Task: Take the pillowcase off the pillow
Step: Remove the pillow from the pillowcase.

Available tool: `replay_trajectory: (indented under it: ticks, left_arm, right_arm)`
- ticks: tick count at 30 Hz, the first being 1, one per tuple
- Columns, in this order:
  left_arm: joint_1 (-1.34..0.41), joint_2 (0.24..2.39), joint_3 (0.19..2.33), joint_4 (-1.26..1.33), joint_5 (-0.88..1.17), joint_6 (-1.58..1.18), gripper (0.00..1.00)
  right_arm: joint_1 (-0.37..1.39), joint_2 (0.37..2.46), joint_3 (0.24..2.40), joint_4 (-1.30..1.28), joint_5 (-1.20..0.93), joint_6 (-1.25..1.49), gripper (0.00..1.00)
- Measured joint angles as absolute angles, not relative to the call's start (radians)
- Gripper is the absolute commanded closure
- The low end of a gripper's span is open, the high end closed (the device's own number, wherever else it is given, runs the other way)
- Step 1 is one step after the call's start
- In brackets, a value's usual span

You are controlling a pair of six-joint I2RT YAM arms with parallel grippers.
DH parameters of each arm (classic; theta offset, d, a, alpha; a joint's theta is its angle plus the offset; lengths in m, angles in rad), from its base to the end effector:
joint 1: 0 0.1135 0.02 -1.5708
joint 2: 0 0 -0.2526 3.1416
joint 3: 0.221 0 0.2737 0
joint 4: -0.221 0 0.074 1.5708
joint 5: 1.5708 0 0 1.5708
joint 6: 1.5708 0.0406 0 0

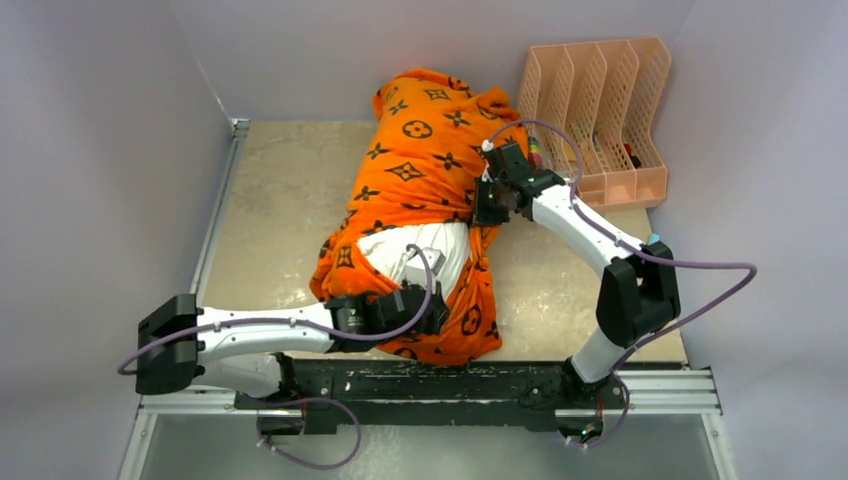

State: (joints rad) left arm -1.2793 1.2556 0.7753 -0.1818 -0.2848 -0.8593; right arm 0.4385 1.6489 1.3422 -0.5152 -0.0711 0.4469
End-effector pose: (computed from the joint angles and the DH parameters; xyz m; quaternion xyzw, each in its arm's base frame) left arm 0.0958 -0.2796 0.2140 0.1245 0.8829 -0.3196 0.3207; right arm 0.3522 0.1683 0.2580 -0.0091 0.9302 0.1865 0.3161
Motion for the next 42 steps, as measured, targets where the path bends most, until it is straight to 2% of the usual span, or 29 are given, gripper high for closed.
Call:
replay_trajectory:
  ticks: [7,13,15,17,19,21,22,23,27,35,38,42]
  left_arm:
    - [-1.415,1.175,0.636,-0.068,-0.470,-1.042,1.00]
    - [-1.469,1.150,0.655,-0.128,-0.588,-1.116,1.00]
    - [-1.475,1.161,0.701,-0.188,-0.622,-1.115,1.00]
    - [-1.462,1.180,0.756,-0.242,-0.633,-1.100,1.00]
    - [-1.421,1.196,0.800,-0.275,-0.610,-1.066,0.86]
    - [-1.357,1.215,0.842,-0.307,-0.555,-1.019,0.73]
    - [-1.333,1.225,0.864,-0.325,-0.533,-0.997,0.60]
    - [-1.309,1.239,0.891,-0.343,-0.508,-0.971,0.52]
    - [-1.243,1.279,1.017,-0.417,-0.404,-0.886,0.36]
    - [-1.018,1.096,1.065,-0.490,-0.293,-0.824,0.32]
    - [-0.904,1.030,1.096,-0.575,-0.283,-0.789,0.31]
    - [-0.697,0.995,1.138,-0.670,-0.295,-0.764,0.22]
  right_arm:
    - [0.378,1.616,1.298,-0.542,-0.167,0.477,1.00]
    - [0.303,1.594,1.279,-0.545,-0.317,0.453,0.98]
    - [0.302,1.561,1.234,-0.487,-0.354,0.445,0.92]
    - [0.307,1.503,1.189,-0.432,-0.356,0.438,0.70]
    - [0.312,1.444,1.170,-0.408,-0.347,0.427,0.56]
    - [0.319,1.384,1.168,-0.395,-0.333,0.408,0.56]
    - [0.322,1.360,1.169,-0.388,-0.332,0.394,0.56]
    - [0.331,1.338,1.182,-0.393,-0.335,0.374,0.52]
    - [0.390,1.323,1.306,-0.414,-0.336,0.299,0.34]
    - [0.529,1.296,1.381,-0.403,-0.338,0.273,0.38]
    - [0.597,1.311,1.375,-0.393,-0.319,0.281,0.44]
    - [0.725,1.347,1.365,-0.382,-0.275,0.305,0.37]
